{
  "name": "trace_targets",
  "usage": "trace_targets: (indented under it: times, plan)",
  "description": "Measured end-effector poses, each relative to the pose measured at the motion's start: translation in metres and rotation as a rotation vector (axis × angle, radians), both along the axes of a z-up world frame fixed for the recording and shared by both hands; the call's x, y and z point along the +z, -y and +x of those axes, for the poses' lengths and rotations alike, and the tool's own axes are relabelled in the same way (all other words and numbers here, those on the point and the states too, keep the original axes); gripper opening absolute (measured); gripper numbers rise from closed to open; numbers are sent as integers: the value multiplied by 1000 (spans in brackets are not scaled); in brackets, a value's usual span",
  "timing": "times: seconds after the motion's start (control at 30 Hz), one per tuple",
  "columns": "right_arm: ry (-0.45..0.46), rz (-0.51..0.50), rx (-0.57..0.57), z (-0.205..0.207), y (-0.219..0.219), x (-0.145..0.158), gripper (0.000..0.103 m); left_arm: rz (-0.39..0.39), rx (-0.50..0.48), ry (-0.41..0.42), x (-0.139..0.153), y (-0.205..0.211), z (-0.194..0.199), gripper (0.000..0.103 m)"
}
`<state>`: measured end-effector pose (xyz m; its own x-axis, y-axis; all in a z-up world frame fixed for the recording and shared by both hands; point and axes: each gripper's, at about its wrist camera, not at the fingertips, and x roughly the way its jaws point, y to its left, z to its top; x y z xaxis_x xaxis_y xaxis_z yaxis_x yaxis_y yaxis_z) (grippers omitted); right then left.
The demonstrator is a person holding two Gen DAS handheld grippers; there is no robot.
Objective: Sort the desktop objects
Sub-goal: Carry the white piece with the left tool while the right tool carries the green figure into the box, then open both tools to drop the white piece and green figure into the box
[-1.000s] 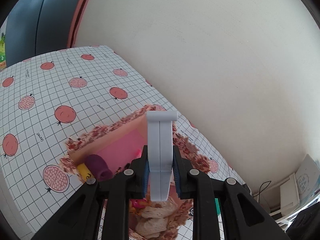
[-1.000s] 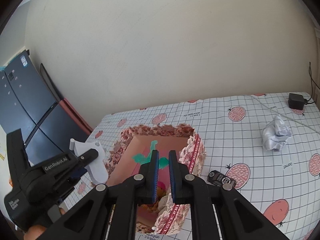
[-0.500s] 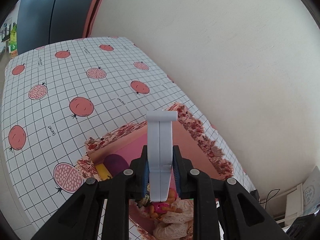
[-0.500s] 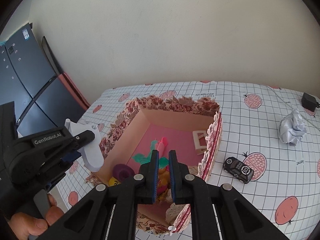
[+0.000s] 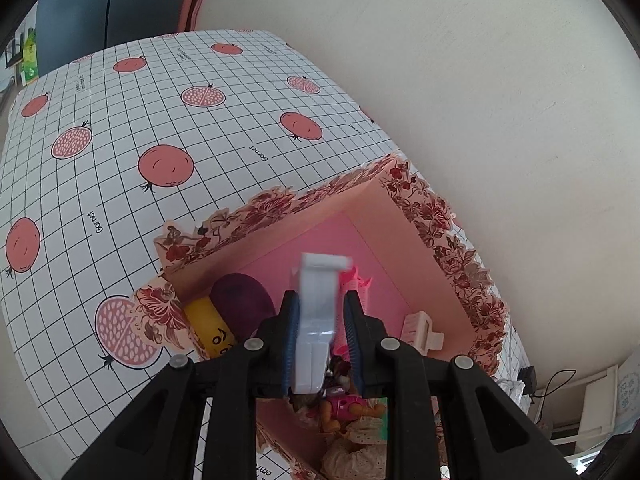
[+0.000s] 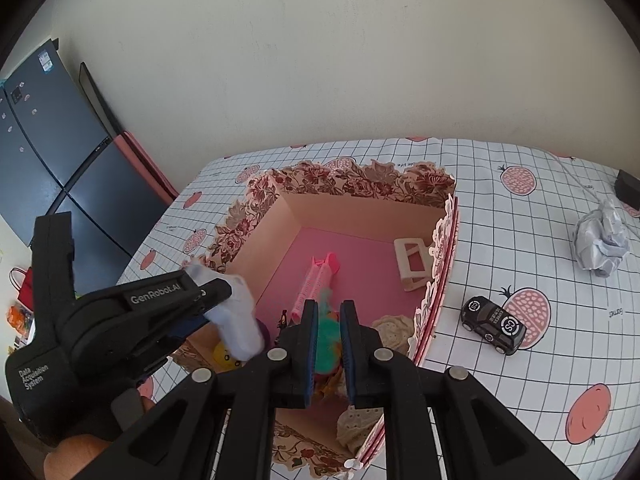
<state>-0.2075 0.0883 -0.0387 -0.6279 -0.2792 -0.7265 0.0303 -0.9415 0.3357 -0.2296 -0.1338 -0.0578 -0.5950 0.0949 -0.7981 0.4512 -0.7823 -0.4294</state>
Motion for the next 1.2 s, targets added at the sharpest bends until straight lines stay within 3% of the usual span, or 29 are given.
trace_targets:
  times: [0.17, 0.23, 0.3, 0.5, 0.8, 1.03, 1.2]
  plan:
    - [9, -11, -4, -1, -2, 0, 14, -4, 2, -8, 5, 1, 1, 28]
    - [9, -11, -8, -1, -2, 0, 22, -9, 5, -12, 7, 1, 2, 39]
    - [4, -18, -11, 0, -4, 2, 32, -6, 7, -19, 9, 2, 3, 39]
    - [-9, -35, -13, 2, -8, 7, 33, -19, 7, -35, 17, 0, 5, 47]
    - [-39, -51, -38, 11, -26, 23, 38, -51, -14, -72, 35, -12, 12, 50]
    - [-60, -47, -118, 22, -69, 32, 43, -104, -70, -124, 57, -41, 17, 59]
    - [-91, -8, -217, 32, -125, 36, 46, -162, -134, -140, 57, -82, 8, 63]
